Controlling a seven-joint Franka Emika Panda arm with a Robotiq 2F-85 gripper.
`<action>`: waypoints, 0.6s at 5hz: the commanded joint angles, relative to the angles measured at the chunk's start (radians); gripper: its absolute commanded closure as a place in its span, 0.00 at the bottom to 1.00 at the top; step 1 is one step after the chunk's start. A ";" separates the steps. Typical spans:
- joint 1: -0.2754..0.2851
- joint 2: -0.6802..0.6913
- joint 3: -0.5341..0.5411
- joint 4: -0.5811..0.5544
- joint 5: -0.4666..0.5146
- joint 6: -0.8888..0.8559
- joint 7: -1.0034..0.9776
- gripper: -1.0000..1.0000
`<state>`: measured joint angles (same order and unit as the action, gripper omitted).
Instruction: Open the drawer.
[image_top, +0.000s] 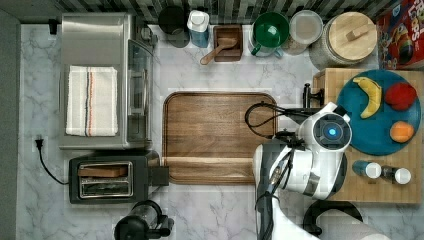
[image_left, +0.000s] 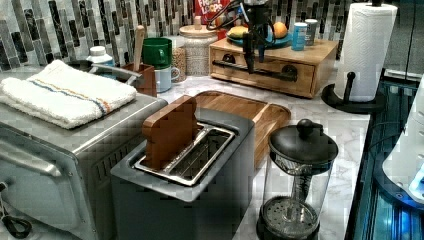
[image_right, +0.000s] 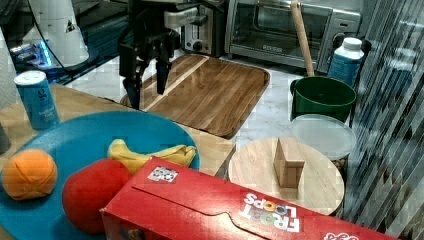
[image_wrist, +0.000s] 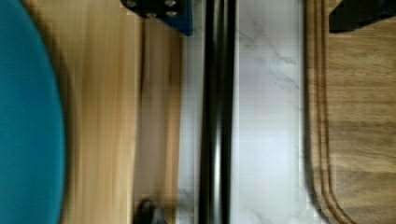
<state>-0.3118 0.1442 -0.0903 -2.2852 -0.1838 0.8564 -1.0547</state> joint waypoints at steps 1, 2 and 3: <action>0.029 0.078 0.000 0.045 -0.062 0.169 0.084 0.00; 0.053 0.104 -0.009 0.040 -0.071 0.219 0.142 0.00; 0.052 0.116 -0.003 0.053 -0.064 0.224 0.144 0.00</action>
<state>-0.2983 0.2505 -0.0916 -2.2871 -0.2314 1.0225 -0.9854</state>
